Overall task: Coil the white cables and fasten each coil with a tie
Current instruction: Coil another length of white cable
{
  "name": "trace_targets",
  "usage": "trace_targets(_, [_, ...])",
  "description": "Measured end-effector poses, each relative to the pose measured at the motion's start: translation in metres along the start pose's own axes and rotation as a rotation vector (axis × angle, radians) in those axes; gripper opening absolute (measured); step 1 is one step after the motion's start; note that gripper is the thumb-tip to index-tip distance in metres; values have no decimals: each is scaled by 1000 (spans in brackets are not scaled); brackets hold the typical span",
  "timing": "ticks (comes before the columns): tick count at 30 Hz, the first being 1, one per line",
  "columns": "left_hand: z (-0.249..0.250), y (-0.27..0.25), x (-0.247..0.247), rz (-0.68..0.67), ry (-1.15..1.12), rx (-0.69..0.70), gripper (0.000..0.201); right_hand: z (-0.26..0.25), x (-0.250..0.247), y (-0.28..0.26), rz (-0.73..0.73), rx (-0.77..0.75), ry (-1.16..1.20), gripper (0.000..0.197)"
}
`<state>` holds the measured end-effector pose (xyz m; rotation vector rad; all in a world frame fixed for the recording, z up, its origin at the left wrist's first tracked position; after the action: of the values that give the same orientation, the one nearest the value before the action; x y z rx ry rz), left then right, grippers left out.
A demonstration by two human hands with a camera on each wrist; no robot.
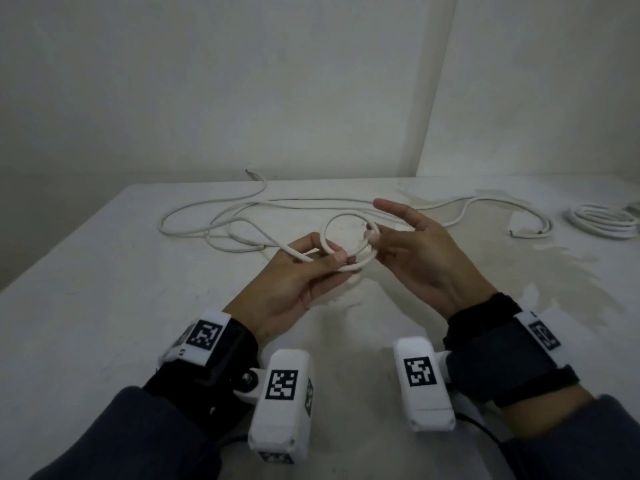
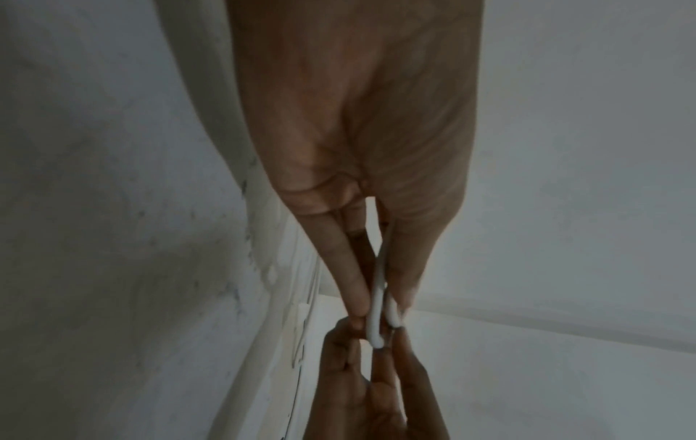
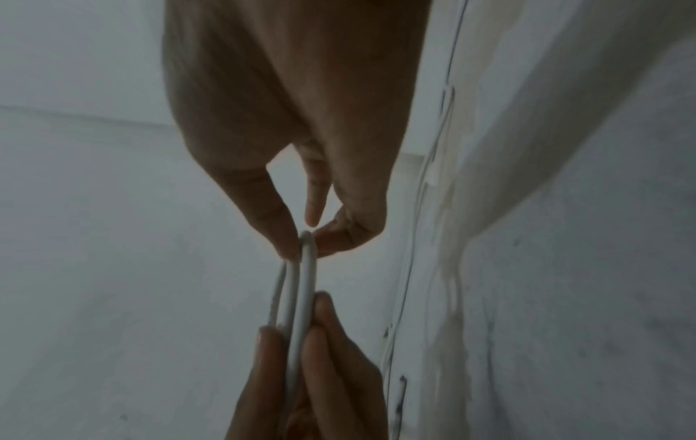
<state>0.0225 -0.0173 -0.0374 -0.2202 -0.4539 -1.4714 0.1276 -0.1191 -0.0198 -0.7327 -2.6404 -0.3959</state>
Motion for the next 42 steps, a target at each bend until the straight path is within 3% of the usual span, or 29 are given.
trace_targets(4, [3, 1, 5, -20, -68, 49, 32, 20, 18, 2, -68, 129, 152, 16])
trace_targets(7, [0, 2, 5, -4, -108, 28, 32, 29, 22, 1, -74, 196, 125, 26])
trace_targets(10, [-5, 3, 0, 53, -157, -9, 24, 27, 16, 4, 27, 113, 249, 31])
trace_targets(13, [-8, 2, -17, 231, -246, 26, 27, 26, 5, 5, 121, 54, 345, 32])
trace_targets(15, [-5, -1, -26, 341, -181, 73, 28, 28, 0, 5, 151, 66, 310, 32])
trace_targets(18, [3, -3, -26, 384, 67, 130, 26, 27, 2, 7, 138, 83, 125, 29])
trace_targets(22, [15, -6, -19, 331, 269, 164, 24, 19, 11, 8, 27, 78, -78, 22])
trace_targets(26, [9, -2, -12, 239, 204, 119, 28, 17, 16, 4, -93, 110, -123, 29])
trace_targets(32, [4, 5, -2, 102, 210, 46, 28, 16, 25, 0, -184, 129, -246, 25])
trace_targets(42, [17, 5, 12, -51, 584, 37, 32, 8, 38, -5, -293, 92, -502, 20])
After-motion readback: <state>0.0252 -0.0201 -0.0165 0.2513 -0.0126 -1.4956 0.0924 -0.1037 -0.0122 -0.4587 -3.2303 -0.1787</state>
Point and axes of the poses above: each hand's wrist, its own y-axis towards the middle knuckle, its own x-axis out of the palm, z = x × y, the point moved 7 cm from there along y, towards the middle knuckle, and after that the axes turned 14 degrees about -z, right-handed, at the moved point
